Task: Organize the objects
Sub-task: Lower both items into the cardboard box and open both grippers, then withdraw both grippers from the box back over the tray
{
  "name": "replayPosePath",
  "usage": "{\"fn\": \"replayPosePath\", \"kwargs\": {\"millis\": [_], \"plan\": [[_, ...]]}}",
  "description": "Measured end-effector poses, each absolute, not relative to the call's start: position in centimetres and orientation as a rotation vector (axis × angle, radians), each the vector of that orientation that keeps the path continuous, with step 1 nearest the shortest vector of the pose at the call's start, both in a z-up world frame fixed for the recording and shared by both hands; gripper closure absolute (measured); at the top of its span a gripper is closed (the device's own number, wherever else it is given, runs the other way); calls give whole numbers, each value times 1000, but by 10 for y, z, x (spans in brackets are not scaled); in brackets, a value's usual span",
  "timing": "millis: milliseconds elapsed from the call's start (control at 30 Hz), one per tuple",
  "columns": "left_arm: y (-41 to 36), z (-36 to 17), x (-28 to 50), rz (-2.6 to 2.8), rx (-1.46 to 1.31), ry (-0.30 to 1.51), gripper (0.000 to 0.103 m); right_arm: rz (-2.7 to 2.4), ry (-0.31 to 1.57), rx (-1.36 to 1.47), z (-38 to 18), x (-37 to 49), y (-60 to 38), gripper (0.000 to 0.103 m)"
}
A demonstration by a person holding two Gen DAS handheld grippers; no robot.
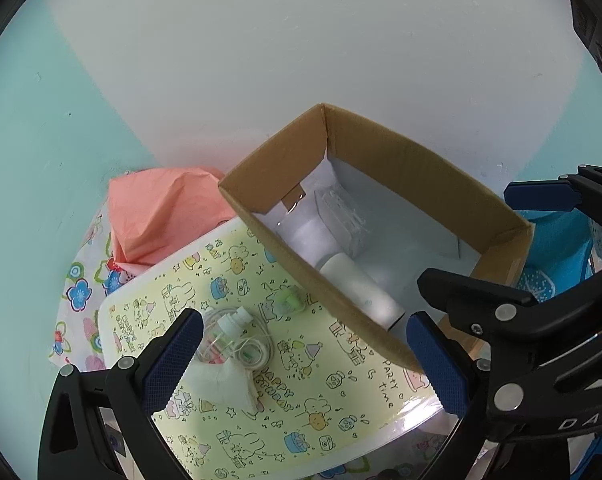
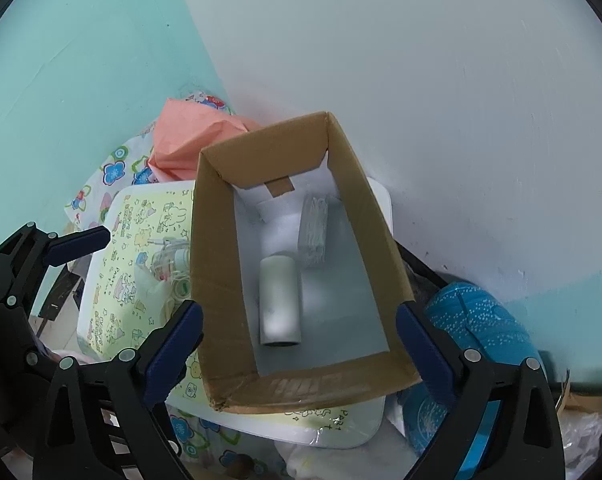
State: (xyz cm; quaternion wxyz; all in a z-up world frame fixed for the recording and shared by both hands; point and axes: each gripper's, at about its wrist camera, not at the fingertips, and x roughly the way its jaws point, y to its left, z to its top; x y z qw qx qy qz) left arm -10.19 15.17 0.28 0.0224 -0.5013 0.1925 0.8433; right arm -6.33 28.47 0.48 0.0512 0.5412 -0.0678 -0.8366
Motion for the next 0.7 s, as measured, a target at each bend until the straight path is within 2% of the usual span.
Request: {"fn": "replayPosePath", "kwargs": {"millis": [700], "plan": [[103,23,-74,2686,-1550,560,1,-2561,-66,1608,17,-41,224,3]]}}
